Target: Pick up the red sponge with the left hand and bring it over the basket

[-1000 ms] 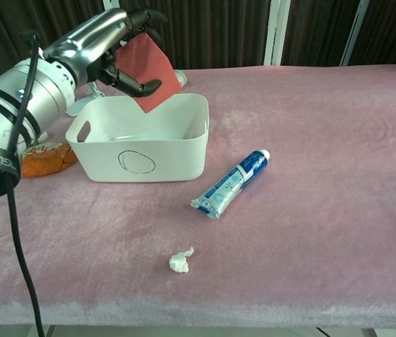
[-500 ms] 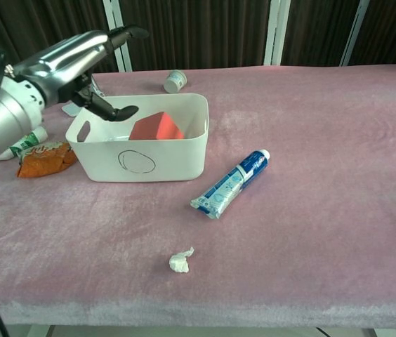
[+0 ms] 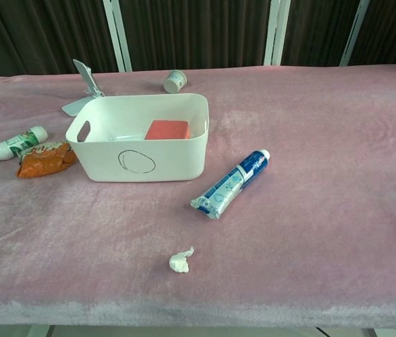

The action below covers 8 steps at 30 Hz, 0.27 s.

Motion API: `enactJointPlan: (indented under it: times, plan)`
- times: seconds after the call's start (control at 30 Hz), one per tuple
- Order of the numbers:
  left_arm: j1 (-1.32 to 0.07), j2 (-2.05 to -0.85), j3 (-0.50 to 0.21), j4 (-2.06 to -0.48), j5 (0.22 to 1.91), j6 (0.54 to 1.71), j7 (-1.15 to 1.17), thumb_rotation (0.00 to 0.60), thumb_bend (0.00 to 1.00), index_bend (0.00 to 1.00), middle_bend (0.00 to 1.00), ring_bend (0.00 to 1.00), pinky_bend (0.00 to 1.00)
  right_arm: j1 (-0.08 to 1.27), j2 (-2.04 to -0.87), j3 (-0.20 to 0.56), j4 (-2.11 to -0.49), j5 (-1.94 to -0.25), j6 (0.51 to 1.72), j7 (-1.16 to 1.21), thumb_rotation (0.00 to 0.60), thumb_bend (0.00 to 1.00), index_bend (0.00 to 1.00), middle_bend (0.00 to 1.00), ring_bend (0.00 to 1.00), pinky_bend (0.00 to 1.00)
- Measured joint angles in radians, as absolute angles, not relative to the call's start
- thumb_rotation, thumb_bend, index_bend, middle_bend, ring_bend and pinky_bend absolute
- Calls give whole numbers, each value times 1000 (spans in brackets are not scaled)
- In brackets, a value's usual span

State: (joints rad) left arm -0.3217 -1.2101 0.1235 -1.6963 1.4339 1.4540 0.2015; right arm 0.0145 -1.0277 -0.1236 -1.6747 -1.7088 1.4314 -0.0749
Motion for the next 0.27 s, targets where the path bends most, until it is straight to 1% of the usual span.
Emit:
enactJointPlan:
  times: [0.13,0.27]
  plan:
    - [-271,-1205,130,-1600,1456,1482,68,600,333,6,0,0,141,8,-1039,-122,-1655,-1725,1459,-69,600,102,0,0,0,188]
    - [-243,-1203,122,-1575,1458,1488,36,600,334,2,0,0,140,2,-1045,-123,-1646,-1733,1471,-61,600,102,0,0,0,188]
